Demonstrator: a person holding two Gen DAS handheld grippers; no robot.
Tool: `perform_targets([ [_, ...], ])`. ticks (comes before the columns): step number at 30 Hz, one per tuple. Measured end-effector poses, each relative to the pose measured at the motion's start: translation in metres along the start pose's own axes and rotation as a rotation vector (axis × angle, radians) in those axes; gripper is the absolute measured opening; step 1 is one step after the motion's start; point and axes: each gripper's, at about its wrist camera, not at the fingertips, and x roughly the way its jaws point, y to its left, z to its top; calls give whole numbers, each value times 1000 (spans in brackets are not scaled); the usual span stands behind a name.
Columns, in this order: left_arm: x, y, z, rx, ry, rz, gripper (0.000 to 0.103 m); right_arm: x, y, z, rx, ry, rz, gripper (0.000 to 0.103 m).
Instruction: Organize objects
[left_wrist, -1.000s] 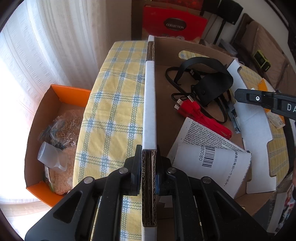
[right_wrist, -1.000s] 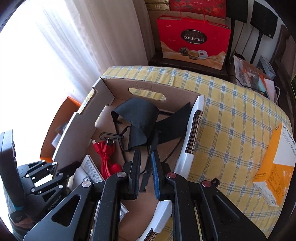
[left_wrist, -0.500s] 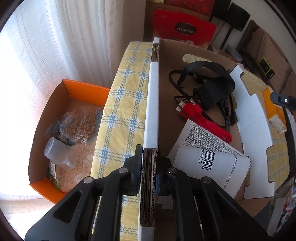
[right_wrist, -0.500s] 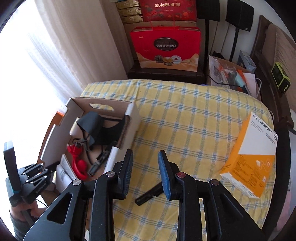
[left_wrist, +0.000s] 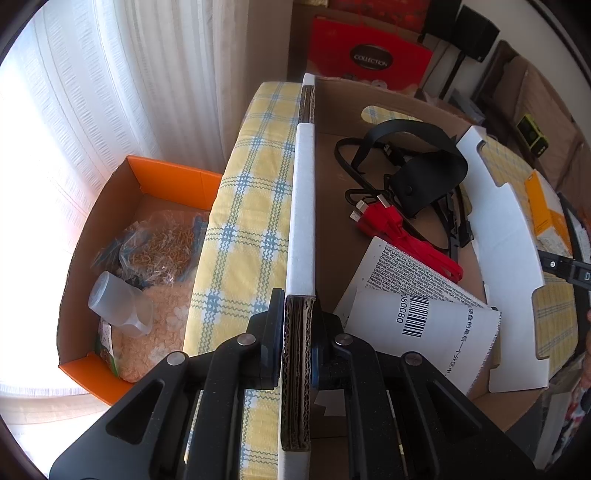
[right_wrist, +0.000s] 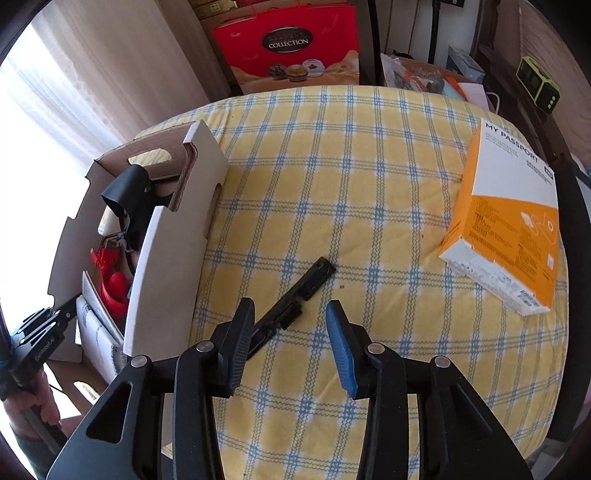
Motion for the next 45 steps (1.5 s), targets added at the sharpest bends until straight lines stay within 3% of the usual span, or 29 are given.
perform_targets([
  [7,-1,-1,-1,-1,2,-2,10,14,3,-3,53,9,3,43],
  [14,-1,-1,-1,-1,2,-2,10,20,19,1,17,-5,-43,40],
  [18,-1,-2,-1,0,3,-3,10,23,27,2,-12,-11,-84,16],
  [23,-1,-3,-2,6,2,1,10,21,27,4,-21,-29,-58,12],
  [25,-1,-4,-2,7,2,2,10,16,26,6,-26,-44,-46,3],
  [30,-1,-5,-3,6,2,5,10,5,20,10,-32,-51,-45,4],
  [33,-1,-5,-4,4,1,5,10,4,17,8,-6,-33,-34,11],
  [37,-1,-5,-3,5,1,5,10,5,21,2,-12,-39,-31,37],
  [45,0,-3,-4,8,3,-1,10,20,30,-1,-27,-4,-31,36],
])
